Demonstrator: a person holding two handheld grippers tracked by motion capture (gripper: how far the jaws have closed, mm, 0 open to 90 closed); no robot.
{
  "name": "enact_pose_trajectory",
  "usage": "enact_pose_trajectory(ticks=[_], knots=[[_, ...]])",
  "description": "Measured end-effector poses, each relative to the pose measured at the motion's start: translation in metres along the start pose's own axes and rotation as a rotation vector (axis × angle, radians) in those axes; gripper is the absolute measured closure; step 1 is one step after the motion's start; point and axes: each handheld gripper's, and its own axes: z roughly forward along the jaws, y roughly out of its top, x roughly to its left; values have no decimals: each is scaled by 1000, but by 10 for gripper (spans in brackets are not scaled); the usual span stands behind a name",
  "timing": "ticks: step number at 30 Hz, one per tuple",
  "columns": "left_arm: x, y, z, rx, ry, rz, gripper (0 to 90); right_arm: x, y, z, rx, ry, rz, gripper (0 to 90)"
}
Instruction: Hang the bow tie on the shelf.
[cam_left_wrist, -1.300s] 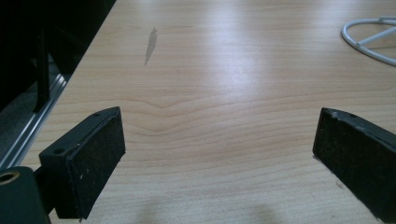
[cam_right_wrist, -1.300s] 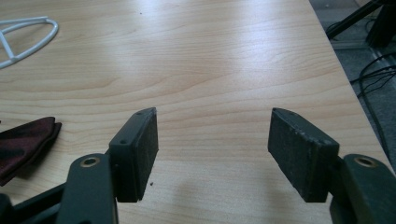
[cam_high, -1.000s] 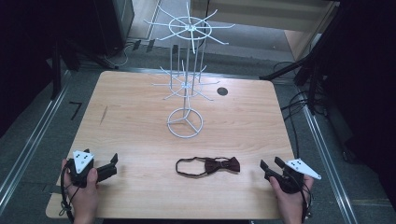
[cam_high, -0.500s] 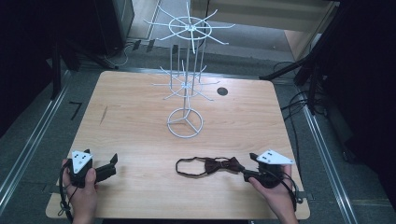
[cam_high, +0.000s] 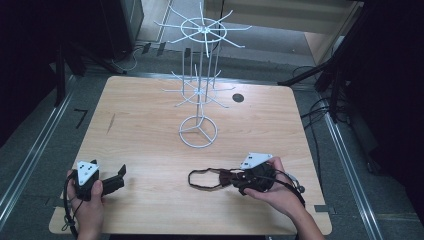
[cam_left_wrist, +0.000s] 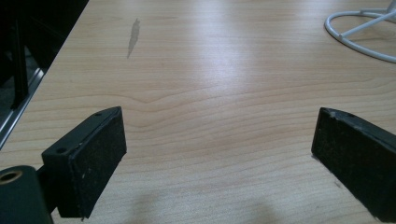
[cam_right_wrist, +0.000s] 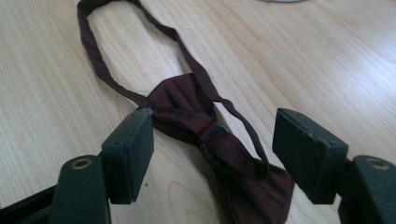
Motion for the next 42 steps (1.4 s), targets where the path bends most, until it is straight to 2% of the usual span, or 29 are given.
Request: enact_pose_trajectory(ticks=[4,7,8,9,13,15,17,18,20,21,22,23,26,28,30,32,34,35,36,40,42], knots=[[0,0,0,3,-1,-1,40,-2,10,8,72,57,-56,233],[0,0,0,4,1,1,41,-4,15,14,121,77,-86,213],[0,0,0,4,1,1,44,-4,15,14,121,77,-86,213],[0,0,1,3,1,1,45,-5,18,19,153,94,-110,203],[-1,0,1,6,1,2,46,-7,24,25,212,120,-143,205],[0,0,1,6,-1,3,46,-8,26,27,219,121,-156,206],[-1,0,1,5,0,4,55,-9,31,30,264,142,-168,216],[-1,0,1,5,-2,6,55,-9,31,30,264,142,-168,216],[-1,0,1,9,-2,9,56,-9,34,33,301,154,-188,223],[-1,0,1,12,-3,10,56,-9,36,34,323,150,-201,235],[-1,0,2,11,-3,10,56,-8,38,37,356,147,-239,271],[-1,0,2,12,-3,11,56,-8,39,38,368,153,-254,293],[-1,1,2,12,-3,12,56,-7,42,41,405,156,-280,339],[-2,0,2,12,-3,15,57,-7,43,44,409,172,-275,356],[-2,0,2,11,-1,19,57,-8,44,48,428,167,-284,360],[-3,0,2,11,1,22,57,-8,43,50,453,160,-270,380],[-3,0,2,11,1,23,59,-9,43,52,458,157,-276,393],[-3,0,2,10,1,23,59,-11,44,52,466,172,-254,477],[-3,0,2,11,1,24,59,-11,45,52,460,173,-250,520],[-3,0,2,12,3,26,59,-15,46,51,461,173,-226,644],[-3,0,2,13,5,27,60,-16,45,50,453,173,-233,717]])
